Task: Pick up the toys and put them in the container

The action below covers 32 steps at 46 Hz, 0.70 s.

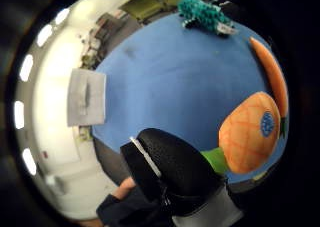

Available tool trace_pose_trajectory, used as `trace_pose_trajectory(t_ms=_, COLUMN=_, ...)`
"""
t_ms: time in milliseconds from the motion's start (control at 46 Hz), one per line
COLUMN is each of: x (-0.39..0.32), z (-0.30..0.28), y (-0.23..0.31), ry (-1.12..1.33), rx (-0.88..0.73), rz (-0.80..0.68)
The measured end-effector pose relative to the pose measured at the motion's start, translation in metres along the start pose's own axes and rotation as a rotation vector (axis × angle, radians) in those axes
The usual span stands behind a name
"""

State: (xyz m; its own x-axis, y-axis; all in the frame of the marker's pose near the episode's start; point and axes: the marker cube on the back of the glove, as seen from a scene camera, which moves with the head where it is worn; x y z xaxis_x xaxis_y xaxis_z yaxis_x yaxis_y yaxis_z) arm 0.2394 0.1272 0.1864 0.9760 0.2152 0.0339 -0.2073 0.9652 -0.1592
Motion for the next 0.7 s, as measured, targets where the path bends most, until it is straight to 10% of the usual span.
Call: trace_pose_trajectory(t_ms=696, x=0.039, z=0.058, y=0.020, ry=-0.071, rx=-0.100, rz=0.057)
